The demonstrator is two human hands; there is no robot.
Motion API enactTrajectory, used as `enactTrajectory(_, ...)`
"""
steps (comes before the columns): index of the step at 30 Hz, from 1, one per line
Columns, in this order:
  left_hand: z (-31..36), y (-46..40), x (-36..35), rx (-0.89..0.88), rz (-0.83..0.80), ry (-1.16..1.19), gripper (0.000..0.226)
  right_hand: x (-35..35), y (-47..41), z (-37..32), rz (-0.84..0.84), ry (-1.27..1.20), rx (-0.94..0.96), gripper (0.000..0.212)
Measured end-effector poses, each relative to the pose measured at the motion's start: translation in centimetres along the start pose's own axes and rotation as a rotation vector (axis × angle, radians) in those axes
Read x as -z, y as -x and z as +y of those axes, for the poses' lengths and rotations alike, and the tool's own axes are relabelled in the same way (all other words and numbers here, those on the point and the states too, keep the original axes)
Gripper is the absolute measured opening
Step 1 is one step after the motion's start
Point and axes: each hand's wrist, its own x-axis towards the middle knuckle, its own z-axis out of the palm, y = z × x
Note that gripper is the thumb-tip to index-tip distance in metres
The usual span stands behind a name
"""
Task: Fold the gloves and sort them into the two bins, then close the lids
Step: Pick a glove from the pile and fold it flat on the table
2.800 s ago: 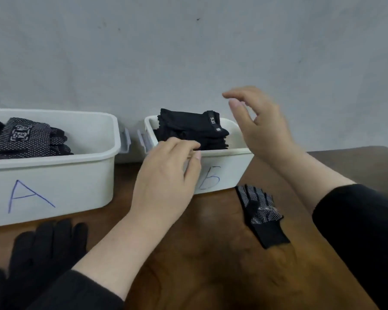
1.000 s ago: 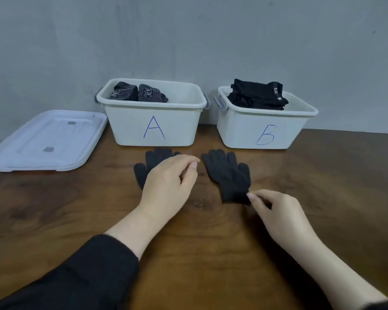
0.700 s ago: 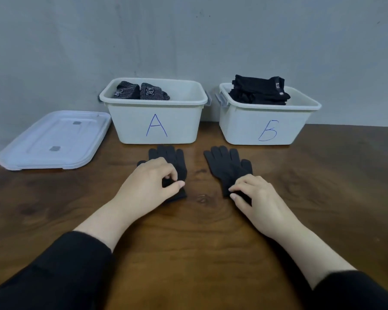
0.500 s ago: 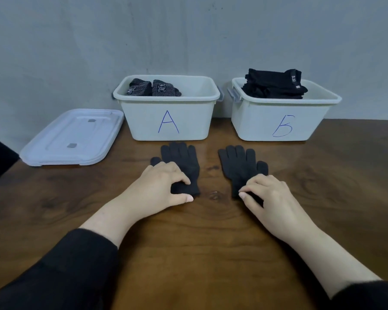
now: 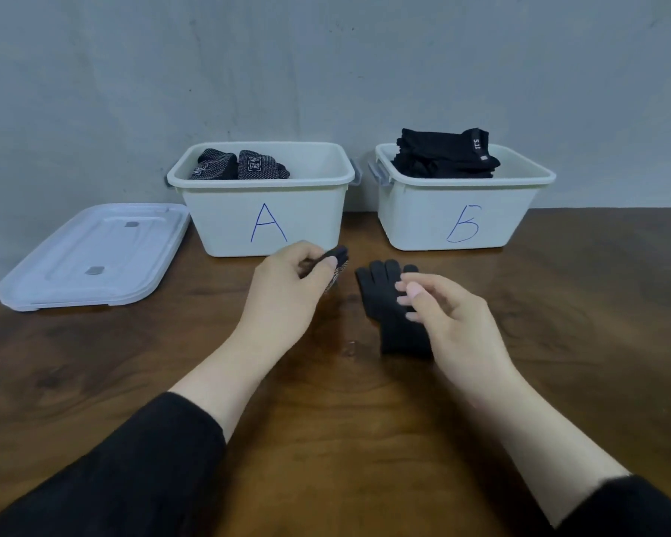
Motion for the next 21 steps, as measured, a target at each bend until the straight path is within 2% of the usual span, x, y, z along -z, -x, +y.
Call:
enactTrajectory(3, 3.1, -0.6, -2.2, 0.039, -0.122, 0.21, 0.027, -0.8, -0.7, -2.0, -0.145, -0.446, -0.193, 0.038)
enactTrajectory(5, 4.2, -0.8, -3.5, 0.058, -0.247, 0.291, 0.031, -0.9, -1.3, -2.8, -0.128, -0.519, -0.234, 0.033)
enactTrajectory(6, 4.2, -0.7, -3.8, 0.045, -0.241, 0.315, 0.033, -0.6, -1.7, -3.1, -0.071, -0.469, -0.244, 0.026)
enactTrajectory(8, 2.7, -0.4, -3.6, -0.035, -0.053, 0.359, 0.035, 0.6, -2.9, -3.2, 0.028, -0.225, -0.23, 0.015)
enactTrajectory(10, -0.2, -0.3, -2.8, -0.113, 0.089, 0.243, 0.036, 2.7, -4.4, -3.7, 0.036, 0.02, -0.151, 0.018)
enactTrajectory(13, -3.4, -1.2, -2.5, -0.047, -0.004, -0.088, 0.03, 5.5, -7.0, -6.2, -0.052, 0.147, -0.06, 0.027)
enactTrajectory(17, -4.4, -2.1, -3.4, 0.011, -0.112, -0.182, 0.022, 6.7, -11.0, -8.4, -0.176, 0.38, -0.065, 0.045)
enactTrajectory(19, -4.8, -2.1, -3.7, -0.015, -0.159, -0.224, 0.021, 6.6, -12.7, -8.6, -0.153, 0.476, -0.02, 0.039)
enactTrajectory(21, -4.9, -2.0, -3.7, -0.002, -0.169, -0.215, 0.019, 6.6, -13.7, -9.2, -0.056, 0.543, 0.075, 0.021)
